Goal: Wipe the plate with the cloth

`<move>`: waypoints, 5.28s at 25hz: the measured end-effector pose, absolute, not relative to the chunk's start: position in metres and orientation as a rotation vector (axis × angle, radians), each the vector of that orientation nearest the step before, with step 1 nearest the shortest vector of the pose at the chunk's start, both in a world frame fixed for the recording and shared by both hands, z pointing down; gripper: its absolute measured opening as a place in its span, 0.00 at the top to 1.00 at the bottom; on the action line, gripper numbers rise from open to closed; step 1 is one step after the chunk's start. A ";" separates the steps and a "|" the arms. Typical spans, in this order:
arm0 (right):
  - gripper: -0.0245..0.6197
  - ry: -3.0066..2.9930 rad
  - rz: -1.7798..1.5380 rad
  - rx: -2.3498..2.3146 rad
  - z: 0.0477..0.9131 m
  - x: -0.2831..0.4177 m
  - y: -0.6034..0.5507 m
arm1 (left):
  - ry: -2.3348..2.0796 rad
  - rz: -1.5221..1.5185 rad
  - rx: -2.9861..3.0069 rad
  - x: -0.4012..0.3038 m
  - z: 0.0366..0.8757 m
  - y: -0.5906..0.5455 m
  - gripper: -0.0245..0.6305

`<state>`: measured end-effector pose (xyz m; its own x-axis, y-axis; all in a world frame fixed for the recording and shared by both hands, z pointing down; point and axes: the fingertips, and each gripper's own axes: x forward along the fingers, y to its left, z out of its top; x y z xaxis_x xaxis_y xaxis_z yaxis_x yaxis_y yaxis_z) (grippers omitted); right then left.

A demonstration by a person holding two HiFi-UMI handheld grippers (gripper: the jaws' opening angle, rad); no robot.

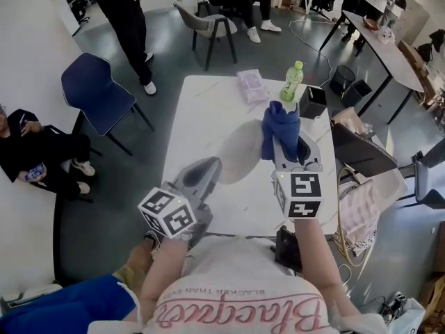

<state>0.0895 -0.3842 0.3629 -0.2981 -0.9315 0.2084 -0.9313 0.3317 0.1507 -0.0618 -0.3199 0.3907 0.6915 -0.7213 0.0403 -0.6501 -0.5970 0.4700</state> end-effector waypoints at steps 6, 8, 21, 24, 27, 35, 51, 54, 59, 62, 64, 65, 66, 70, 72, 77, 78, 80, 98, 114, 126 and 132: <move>0.78 -2.446 -0.024 1.657 0.346 0.082 -0.356 | -1.057 -0.260 2.420 -0.065 0.391 -0.319 0.94; 0.78 -2.513 -0.002 1.571 0.344 0.064 -0.344 | -1.060 -0.269 2.415 -0.066 0.390 -0.320 0.94; 0.78 -2.573 -0.062 1.088 0.378 -0.034 -0.301 | -1.037 -0.332 2.382 -0.066 0.381 -0.320 0.94; 0.78 -2.515 -0.087 1.033 0.389 -0.026 -0.300 | -1.023 -0.361 2.377 -0.068 0.378 -0.317 0.94; 0.78 -2.457 -0.100 1.055 0.393 -0.013 -0.307 | -1.010 -0.359 2.406 -0.070 0.374 -0.314 0.94; 0.78 -2.376 -0.048 1.244 0.388 0.033 -0.331 | -0.989 -0.336 2.504 -0.070 0.367 -0.305 0.94; 0.78 -2.354 -0.078 1.470 0.337 0.104 -0.336 | -1.297 0.187 3.143 -0.060 0.347 -0.294 0.94; 0.78 -2.391 -0.095 1.437 0.323 0.103 -0.331 | -1.381 0.406 3.288 -0.054 0.352 -0.295 0.94; 0.78 -2.446 -0.175 1.267 0.308 0.078 -0.323 | -1.480 0.904 3.523 -0.041 0.368 -0.296 0.94; 0.78 -2.450 -0.242 1.124 0.306 0.057 -0.315 | -1.470 1.124 3.634 -0.029 0.374 -0.291 0.94; 0.78 -2.431 -0.297 1.033 0.307 0.043 -0.310 | -1.453 1.254 3.701 -0.022 0.378 -0.286 0.94; 0.78 -2.415 -0.328 0.989 0.309 0.036 -0.308 | -1.441 1.321 3.733 -0.018 0.381 -0.284 0.94; 0.78 -2.396 -0.360 0.946 0.311 0.030 -0.307 | -1.425 1.385 3.763 -0.015 0.384 -0.282 0.94; 0.78 -2.332 -0.429 0.761 0.327 0.005 -0.304 | -1.360 1.525 3.864 -0.005 0.389 -0.276 0.94; 0.78 -2.306 -0.427 0.695 0.339 0.000 -0.302 | -1.332 1.566 3.894 -0.002 0.391 -0.273 0.94; 0.78 -2.282 -0.366 0.694 0.357 0.011 -0.309 | -1.252 1.656 3.908 0.001 0.397 -0.267 0.94; 0.78 -2.280 -0.350 0.703 0.358 0.015 -0.310 | -1.250 1.662 3.906 0.002 0.396 -0.265 0.94; 0.78 -2.264 -0.333 0.724 0.360 0.025 -0.314 | -1.253 1.674 3.902 0.003 0.393 -0.262 0.94; 0.78 -2.283 -0.216 0.907 0.349 0.075 -0.341 | -1.150 1.744 4.008 0.004 0.399 -0.254 0.94; 0.78 -2.319 -0.394 0.423 0.364 -0.032 -0.312 | -0.999 1.999 4.054 0.010 0.407 -0.255 0.94; 0.78 -2.279 -0.323 0.494 0.394 -0.014 -0.355 | -1.009 2.048 4.016 0.007 0.408 -0.251 0.94; 0.78 -2.202 -0.253 0.579 0.419 0.016 -0.377 | -1.025 1.963 4.027 0.004 0.402 -0.247 0.94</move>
